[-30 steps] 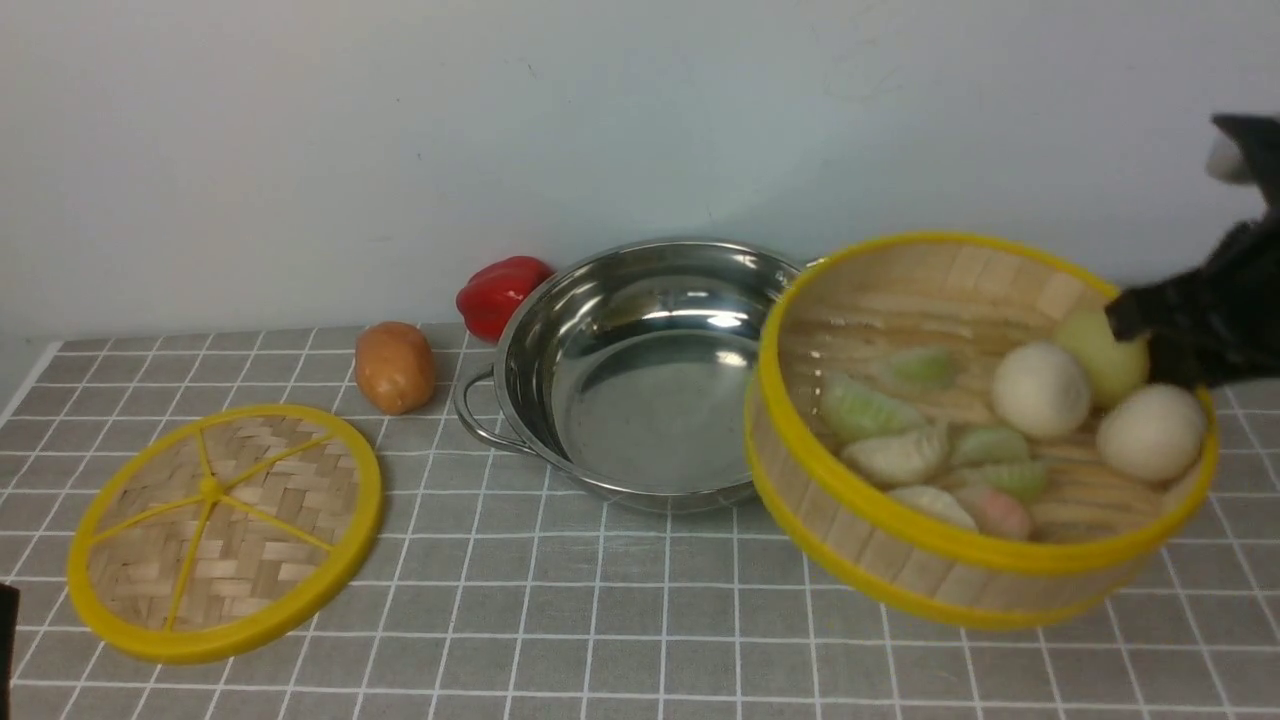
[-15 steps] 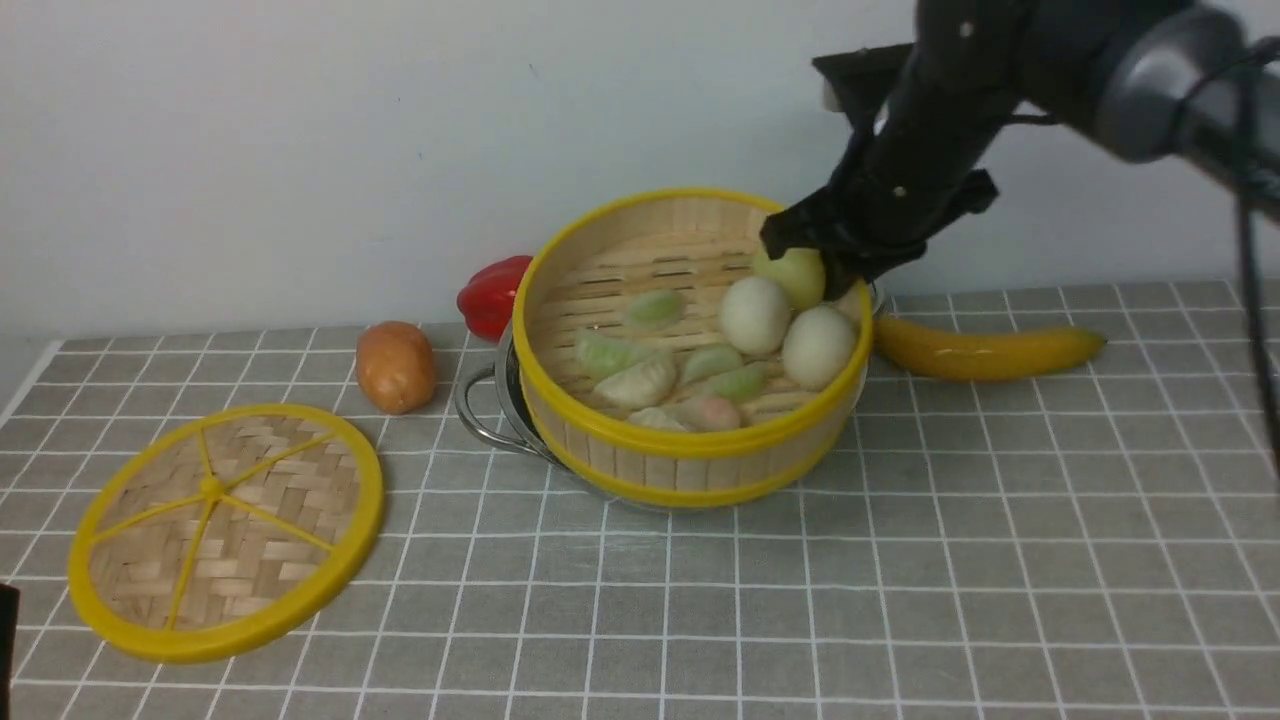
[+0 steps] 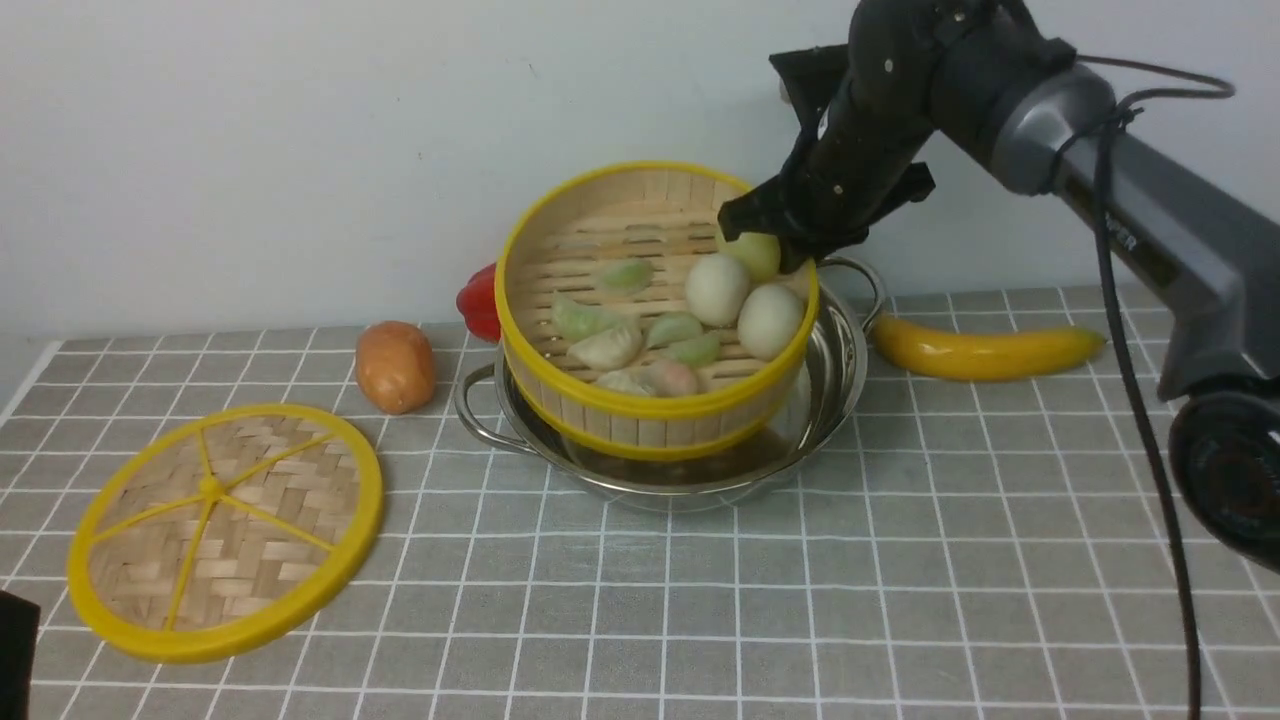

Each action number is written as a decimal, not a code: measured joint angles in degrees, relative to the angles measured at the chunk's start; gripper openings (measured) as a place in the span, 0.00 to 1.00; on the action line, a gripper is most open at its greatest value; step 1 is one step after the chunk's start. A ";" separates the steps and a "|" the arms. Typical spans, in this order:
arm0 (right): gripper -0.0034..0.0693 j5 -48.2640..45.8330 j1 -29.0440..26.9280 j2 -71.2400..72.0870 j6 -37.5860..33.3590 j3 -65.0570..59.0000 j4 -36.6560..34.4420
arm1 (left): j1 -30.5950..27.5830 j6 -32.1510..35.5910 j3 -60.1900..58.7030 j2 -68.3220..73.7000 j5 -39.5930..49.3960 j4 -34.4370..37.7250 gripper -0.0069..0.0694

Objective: Place the steamer in the pot on the grey tablecloth, and put the lid on the steamer.
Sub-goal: 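Place the bamboo steamer basket of food into the steel pot with the right gripper, then grasp the bamboo steamer lid lying on the table by its centre knob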

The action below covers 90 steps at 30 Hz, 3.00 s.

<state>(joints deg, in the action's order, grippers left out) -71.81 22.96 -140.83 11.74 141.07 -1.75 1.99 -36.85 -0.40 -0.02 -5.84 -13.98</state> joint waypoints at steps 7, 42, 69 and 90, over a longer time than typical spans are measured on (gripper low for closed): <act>0.13 -0.33 0.00 -2.48 -0.41 0.00 0.40 | 0.00 0.00 0.00 0.00 0.00 0.00 0.41; 0.71 1.04 -0.64 4.41 -0.66 0.23 -0.46 | 0.00 9.61 17.65 2.56 23.66 -7.14 0.41; 0.51 1.46 -2.84 87.29 -16.70 -53.51 -11.04 | -0.24 24.22 71.47 88.40 61.90 -4.18 0.41; 0.39 0.85 -2.84 121.16 -7.74 -78.38 -13.09 | -14.78 37.57 80.28 106.76 58.69 18.82 0.41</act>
<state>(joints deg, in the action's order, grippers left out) -70.96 20.12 -19.67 4.00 62.70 -14.84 -12.78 0.72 79.88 106.74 52.84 4.84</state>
